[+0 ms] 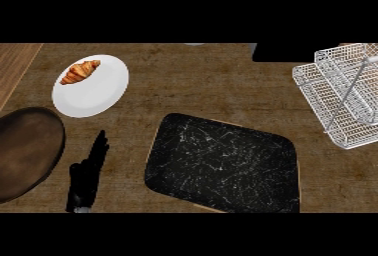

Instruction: Pick the lemon from the tray and place it in the tiered basket

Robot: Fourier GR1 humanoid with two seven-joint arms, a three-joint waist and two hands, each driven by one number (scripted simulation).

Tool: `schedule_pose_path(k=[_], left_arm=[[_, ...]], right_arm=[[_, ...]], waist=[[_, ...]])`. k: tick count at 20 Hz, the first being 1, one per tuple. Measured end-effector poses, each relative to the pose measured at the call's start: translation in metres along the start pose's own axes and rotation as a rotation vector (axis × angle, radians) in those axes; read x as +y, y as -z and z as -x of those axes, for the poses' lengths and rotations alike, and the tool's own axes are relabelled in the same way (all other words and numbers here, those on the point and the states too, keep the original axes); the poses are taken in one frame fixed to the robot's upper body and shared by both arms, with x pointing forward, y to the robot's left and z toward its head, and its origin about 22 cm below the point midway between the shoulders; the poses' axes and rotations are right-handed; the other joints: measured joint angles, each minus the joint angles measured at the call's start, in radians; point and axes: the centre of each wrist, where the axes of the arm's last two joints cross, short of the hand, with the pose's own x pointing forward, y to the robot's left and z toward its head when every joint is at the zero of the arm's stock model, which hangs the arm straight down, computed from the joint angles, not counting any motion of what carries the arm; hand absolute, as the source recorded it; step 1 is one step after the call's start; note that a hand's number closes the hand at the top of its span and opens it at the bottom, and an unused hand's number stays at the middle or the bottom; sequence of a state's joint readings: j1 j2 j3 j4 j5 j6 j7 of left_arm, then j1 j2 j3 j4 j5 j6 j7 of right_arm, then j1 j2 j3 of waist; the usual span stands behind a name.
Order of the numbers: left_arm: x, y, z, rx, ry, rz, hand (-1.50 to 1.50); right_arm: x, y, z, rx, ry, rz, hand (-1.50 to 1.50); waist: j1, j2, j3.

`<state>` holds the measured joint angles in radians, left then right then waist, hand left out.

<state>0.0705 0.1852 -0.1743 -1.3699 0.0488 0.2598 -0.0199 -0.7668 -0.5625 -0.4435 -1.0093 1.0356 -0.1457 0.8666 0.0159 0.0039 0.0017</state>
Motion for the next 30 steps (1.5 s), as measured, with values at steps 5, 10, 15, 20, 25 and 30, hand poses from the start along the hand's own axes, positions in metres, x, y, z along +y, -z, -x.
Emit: schedule_pose_path(k=[5, 10, 15, 20, 25, 30], left_arm=[[-0.004, 0.000, -0.004, 0.010, 0.003, -0.010, 0.00], [-0.005, -0.001, -0.002, 0.008, 0.003, -0.004, 0.00], [-0.002, 0.002, -0.004, 0.017, -0.001, -0.011, 0.00], [-0.004, 0.000, -0.002, 0.024, -0.011, -0.027, 0.00], [0.004, -0.005, 0.001, 0.039, -0.009, -0.050, 0.00], [0.014, -0.007, 0.001, 0.054, -0.011, -0.077, 0.00]], right_arm=[[0.010, 0.006, 0.009, 0.059, 0.217, -0.048, -1.50], [0.018, 0.013, 0.018, 0.056, 0.413, -0.036, -1.50], [0.013, 0.014, 0.024, 0.021, 0.553, 0.043, -1.50], [-0.014, 0.023, 0.038, 0.051, 0.646, 0.256, -1.50], [-0.059, 0.024, 0.066, 0.128, 0.689, 0.398, -1.50], [-0.103, 0.003, 0.113, 0.176, 0.716, 0.458, -1.50]], waist=[[-0.004, -0.006, -0.003], [-0.004, -0.004, -0.001], [-0.012, -0.001, 0.003], [-0.023, -0.007, -0.001], [-0.049, -0.017, -0.003], [-0.074, -0.023, -0.004]])
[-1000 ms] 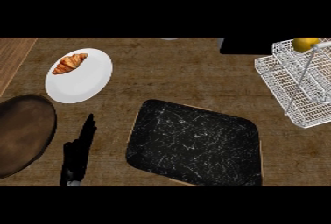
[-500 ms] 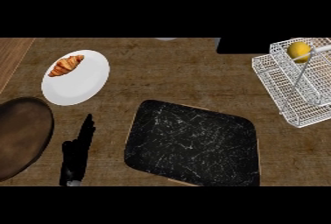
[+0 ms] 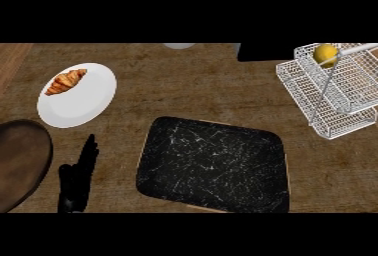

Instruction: Pick the lemon from the tray and place it in the tiered basket

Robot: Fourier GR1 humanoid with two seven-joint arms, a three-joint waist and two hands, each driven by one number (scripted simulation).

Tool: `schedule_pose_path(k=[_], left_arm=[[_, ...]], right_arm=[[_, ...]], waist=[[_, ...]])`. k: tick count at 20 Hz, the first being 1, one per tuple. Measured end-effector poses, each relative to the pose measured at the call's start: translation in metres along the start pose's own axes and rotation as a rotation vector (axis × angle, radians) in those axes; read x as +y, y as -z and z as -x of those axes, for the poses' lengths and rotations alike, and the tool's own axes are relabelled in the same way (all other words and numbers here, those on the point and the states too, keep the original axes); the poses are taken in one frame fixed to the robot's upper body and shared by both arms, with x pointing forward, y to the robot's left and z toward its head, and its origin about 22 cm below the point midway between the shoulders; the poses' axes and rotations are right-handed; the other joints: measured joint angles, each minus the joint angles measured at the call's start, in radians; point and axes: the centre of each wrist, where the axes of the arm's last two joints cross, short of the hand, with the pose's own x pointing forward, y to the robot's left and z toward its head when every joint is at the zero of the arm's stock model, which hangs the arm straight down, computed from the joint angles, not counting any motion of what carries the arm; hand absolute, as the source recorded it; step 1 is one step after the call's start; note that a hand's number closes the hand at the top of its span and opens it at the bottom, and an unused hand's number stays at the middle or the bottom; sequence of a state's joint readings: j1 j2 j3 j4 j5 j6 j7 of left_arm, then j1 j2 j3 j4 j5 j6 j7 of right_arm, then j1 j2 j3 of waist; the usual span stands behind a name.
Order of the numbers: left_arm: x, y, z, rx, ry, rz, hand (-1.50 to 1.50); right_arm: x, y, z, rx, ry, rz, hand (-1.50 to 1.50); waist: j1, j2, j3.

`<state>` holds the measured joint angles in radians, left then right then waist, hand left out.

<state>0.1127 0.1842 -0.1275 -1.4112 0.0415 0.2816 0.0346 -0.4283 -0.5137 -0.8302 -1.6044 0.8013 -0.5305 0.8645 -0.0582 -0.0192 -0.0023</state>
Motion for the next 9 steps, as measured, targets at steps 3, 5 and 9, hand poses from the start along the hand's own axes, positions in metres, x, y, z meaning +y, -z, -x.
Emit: schedule_pose_path(k=[3, 5, 9], left_arm=[[0.003, -0.002, 0.003, 0.002, -0.002, -0.008, 0.00], [0.009, -0.004, 0.005, 0.005, -0.007, -0.021, 0.00], [0.013, -0.009, 0.012, 0.011, -0.008, -0.028, 0.00]], right_arm=[[-0.045, -0.001, 0.010, 0.007, 0.002, 0.011, -1.50], [-0.075, -0.003, 0.016, 0.007, 0.001, 0.006, -1.50], [-0.133, -0.017, 0.029, 0.011, -0.008, -0.034, -1.50]], waist=[[-0.015, -0.003, 0.000], [-0.025, -0.005, 0.000], [-0.035, -0.007, 0.001]])
